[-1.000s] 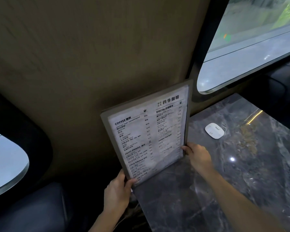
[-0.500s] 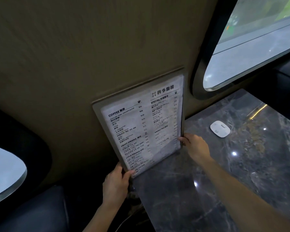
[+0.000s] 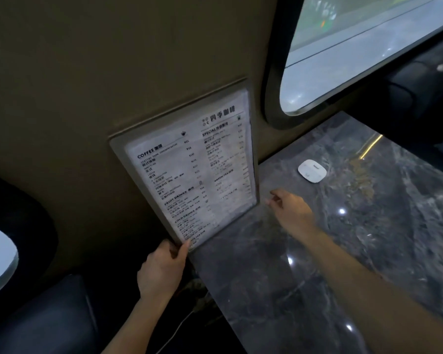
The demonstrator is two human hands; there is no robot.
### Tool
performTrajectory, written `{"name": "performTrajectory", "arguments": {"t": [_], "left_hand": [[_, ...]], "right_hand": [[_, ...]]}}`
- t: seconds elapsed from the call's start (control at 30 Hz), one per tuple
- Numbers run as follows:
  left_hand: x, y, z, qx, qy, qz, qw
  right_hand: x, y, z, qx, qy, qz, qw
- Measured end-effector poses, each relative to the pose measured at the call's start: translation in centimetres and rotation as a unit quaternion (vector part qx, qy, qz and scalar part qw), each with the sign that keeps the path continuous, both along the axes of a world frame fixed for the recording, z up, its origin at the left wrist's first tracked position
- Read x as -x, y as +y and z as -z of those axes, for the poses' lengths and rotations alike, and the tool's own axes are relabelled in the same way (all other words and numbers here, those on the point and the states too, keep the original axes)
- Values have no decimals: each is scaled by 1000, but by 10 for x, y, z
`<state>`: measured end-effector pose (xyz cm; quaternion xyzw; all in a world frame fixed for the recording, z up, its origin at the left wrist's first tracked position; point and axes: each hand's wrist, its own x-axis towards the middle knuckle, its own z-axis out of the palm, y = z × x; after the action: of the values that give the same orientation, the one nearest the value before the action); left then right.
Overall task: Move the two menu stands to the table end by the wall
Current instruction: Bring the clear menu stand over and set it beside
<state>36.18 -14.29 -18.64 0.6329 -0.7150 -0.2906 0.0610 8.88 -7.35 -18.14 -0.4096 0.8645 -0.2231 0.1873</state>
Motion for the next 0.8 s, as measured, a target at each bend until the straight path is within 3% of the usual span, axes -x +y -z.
{"name": "performTrajectory", "arguments": {"t": [0.17, 0.33, 0.43, 0.63, 0.8], "left_hand": [[12, 27, -8, 23, 34, 76, 996], [60, 54, -18, 44, 122, 166, 978], [96, 73, -23, 34, 131, 233, 963], [165, 127, -34, 11, 149, 366, 919], [207, 191, -39, -15, 205, 467, 860]], "right_hand": [[2, 42, -10, 25, -8, 20, 999], [8, 100, -28, 23, 70, 58, 996], [12, 142, -42, 46, 105, 90, 989], [16, 235, -64, 84, 170, 192, 963], [6, 317, -70, 78, 199, 286, 934]]}}
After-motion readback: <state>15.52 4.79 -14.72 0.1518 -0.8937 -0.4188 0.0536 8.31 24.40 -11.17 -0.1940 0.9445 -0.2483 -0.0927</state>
